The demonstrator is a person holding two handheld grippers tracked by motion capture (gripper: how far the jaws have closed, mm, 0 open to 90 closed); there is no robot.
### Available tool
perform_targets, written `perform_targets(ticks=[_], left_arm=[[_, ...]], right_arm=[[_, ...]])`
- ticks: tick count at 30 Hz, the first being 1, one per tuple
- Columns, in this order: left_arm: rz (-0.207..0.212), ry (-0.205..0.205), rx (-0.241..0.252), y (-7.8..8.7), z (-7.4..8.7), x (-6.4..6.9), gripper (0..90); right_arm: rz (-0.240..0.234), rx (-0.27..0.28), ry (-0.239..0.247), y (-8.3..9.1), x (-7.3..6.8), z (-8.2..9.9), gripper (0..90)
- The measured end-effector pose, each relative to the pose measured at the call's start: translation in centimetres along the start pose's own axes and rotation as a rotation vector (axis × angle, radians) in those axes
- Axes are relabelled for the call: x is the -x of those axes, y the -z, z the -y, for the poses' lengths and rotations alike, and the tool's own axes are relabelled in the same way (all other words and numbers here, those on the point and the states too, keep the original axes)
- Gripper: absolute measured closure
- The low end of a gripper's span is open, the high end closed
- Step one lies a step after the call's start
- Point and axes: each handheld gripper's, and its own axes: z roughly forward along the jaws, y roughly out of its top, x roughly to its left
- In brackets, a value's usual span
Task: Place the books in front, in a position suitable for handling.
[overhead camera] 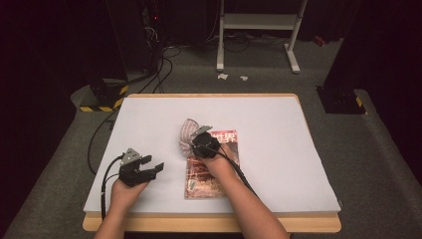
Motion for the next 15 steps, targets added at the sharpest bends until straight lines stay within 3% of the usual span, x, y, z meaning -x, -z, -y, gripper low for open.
perform_targets(ticks=[2, 8, 12, 15], left_arm=[[-0.001, -0.002, 0.001, 0.1, 0.0, 0.0, 35.7], [-0.002, 0.002, 0.004, 0.1, 0.0, -0.1, 35.7], [-0.005, 0.001, 0.005, 0.2, 0.0, -0.1, 35.7], [-0.003, 0.004, 0.004, 0.1, 0.0, -0.1, 35.7]], right_arm=[[-0.003, -0.004, 0.020, -0.1, -0.4, -0.2, 64.3], [-0.009, -0.006, 0.012, 0.0, 0.1, 0.0, 64.1], [0.002, -0.015, 0.003, 0.4, 0.9, 0.4, 63.9], [0.026, -0.017, -0.016, 0.9, 2.3, 1.2, 63.9]])
